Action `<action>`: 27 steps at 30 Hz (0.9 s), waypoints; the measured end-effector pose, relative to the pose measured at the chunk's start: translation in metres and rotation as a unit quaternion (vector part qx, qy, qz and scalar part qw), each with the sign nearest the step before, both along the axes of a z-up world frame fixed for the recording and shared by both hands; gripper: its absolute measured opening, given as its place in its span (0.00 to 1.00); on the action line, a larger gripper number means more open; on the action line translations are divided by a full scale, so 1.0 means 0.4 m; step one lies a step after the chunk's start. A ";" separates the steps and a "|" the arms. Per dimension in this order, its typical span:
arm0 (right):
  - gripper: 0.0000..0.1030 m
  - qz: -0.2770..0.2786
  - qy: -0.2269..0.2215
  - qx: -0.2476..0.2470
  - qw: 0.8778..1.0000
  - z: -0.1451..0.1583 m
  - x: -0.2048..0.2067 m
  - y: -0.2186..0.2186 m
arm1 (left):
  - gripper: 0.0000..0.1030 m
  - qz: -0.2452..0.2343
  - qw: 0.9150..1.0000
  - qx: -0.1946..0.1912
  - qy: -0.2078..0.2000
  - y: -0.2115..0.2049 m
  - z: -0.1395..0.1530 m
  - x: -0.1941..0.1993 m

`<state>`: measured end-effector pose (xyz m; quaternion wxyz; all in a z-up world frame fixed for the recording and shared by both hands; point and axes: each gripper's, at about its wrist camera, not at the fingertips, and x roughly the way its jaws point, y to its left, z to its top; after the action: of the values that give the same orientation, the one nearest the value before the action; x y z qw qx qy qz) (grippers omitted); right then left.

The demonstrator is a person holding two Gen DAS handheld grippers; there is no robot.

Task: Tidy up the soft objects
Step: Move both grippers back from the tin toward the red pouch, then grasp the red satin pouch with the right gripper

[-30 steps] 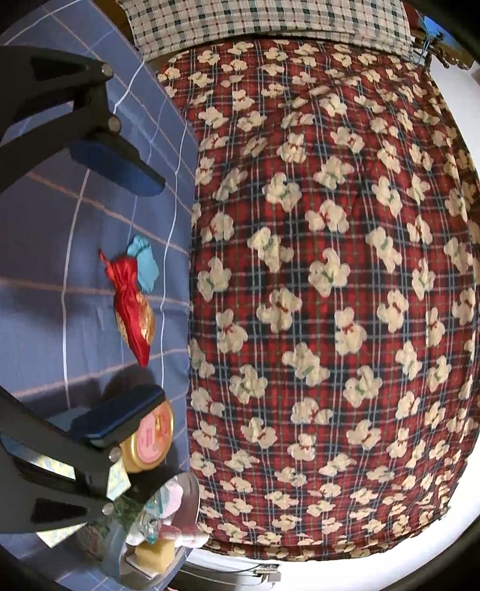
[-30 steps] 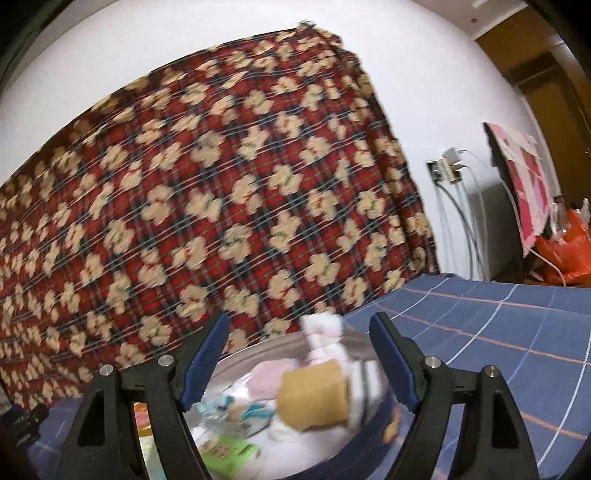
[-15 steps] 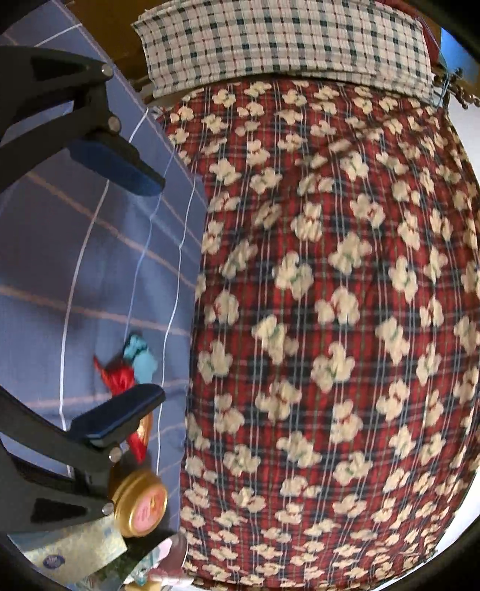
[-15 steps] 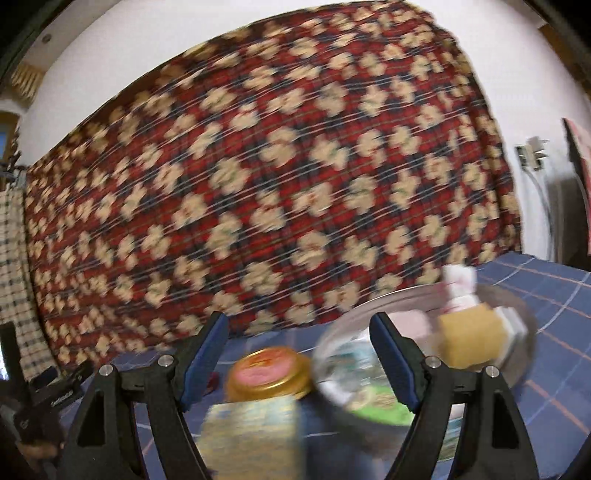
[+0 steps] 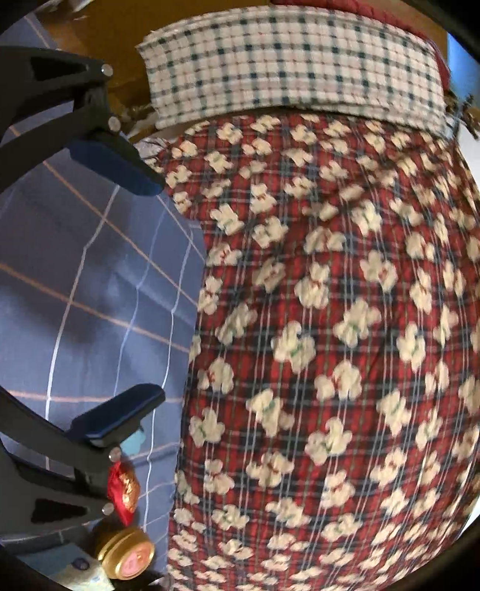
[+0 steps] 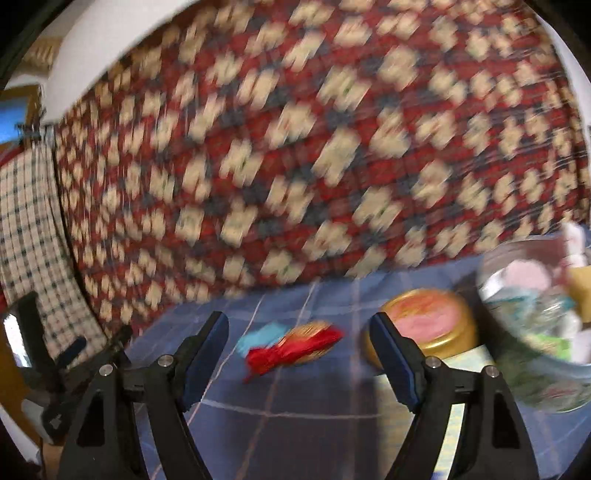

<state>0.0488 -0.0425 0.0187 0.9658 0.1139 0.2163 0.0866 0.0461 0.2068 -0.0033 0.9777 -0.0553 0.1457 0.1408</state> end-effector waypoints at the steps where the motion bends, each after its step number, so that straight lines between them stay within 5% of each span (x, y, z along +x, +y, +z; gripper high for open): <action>1: 0.78 0.006 0.017 0.003 1.000 -0.012 0.020 0.016 | 1.00 0.003 1.000 -0.006 0.004 0.007 -0.002 0.001; 8: 0.78 -0.010 0.142 0.057 0.988 -0.117 0.168 0.053 | 1.00 -0.004 0.999 -0.030 0.015 0.017 -0.008 -0.005; 16: 0.78 -0.062 0.188 0.069 0.978 -0.164 0.308 0.060 | 1.00 -0.014 0.999 -0.041 0.026 0.015 -0.013 0.001; 17: 0.70 -0.064 0.184 0.052 0.980 -0.162 0.316 0.068 | 1.00 -0.015 0.999 -0.043 0.027 0.016 -0.015 0.002; 18: 0.47 -0.058 0.191 0.048 0.979 -0.165 0.326 0.071 | 1.00 -0.015 0.998 -0.044 0.029 0.017 -0.016 0.005; 24: 0.22 -0.004 0.177 0.044 0.983 -0.154 0.311 0.071 | 1.00 -0.036 0.998 -0.044 0.029 0.010 -0.018 0.009; 27: 0.20 0.025 0.130 0.034 0.991 -0.118 0.254 0.080 | 1.00 -0.051 0.998 -0.042 0.022 0.006 -0.015 0.005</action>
<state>0.1504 -0.0106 -0.0284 0.9228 0.1516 0.3393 0.1022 0.0481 0.2090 -0.0094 0.9770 -0.0854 0.1760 0.0853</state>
